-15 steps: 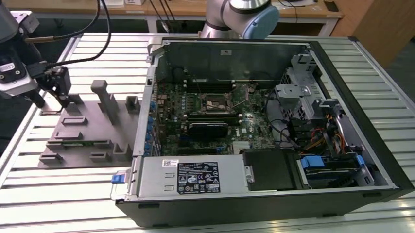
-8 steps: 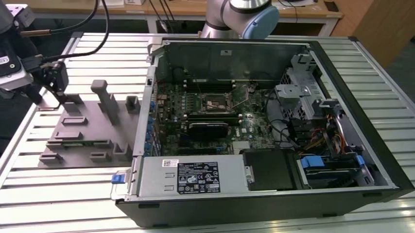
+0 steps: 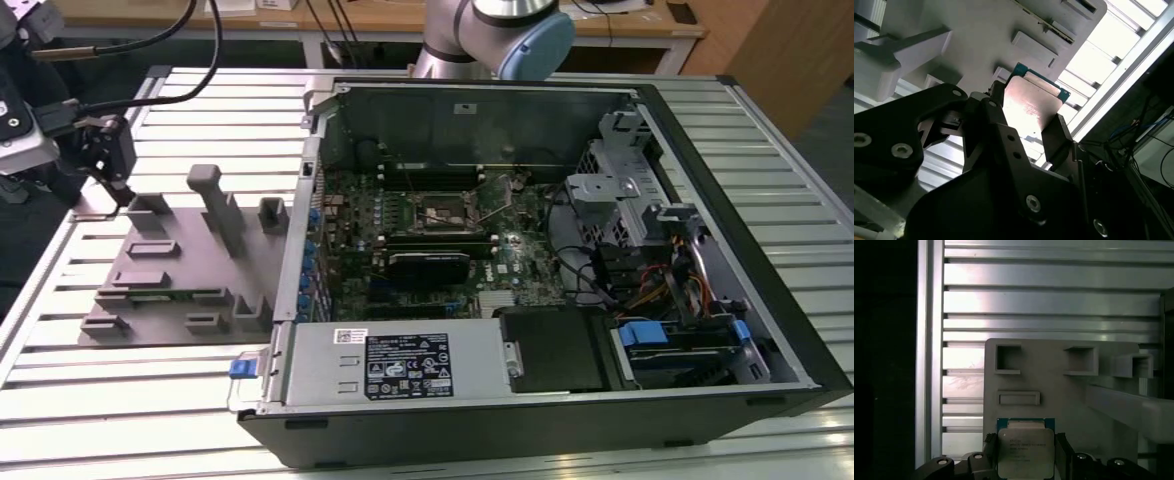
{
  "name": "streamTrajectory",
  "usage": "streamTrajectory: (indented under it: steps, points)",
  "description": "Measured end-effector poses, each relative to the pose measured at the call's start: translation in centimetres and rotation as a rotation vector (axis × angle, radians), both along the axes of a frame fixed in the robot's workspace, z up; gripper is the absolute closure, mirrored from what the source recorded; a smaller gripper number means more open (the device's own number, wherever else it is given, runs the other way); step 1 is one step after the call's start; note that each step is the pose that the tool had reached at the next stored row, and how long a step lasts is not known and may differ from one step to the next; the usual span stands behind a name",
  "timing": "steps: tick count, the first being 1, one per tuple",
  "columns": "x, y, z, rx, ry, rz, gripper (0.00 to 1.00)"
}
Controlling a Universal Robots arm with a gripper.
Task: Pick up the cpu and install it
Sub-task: 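Pick up the cpu and move it towards the insertion slot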
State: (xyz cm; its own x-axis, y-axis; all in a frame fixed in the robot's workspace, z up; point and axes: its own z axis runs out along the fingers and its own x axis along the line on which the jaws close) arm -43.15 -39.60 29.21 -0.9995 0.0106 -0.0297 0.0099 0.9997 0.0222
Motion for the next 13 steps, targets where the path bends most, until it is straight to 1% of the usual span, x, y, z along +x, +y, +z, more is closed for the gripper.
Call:
streamTrajectory:
  steps: [5,13]
  points:
    - [0.0,0.00,0.79,0.0000,-0.0003,0.000,0.46]
    - [0.0,0.04,2.38,0.0000,-0.0019,0.000,0.46]
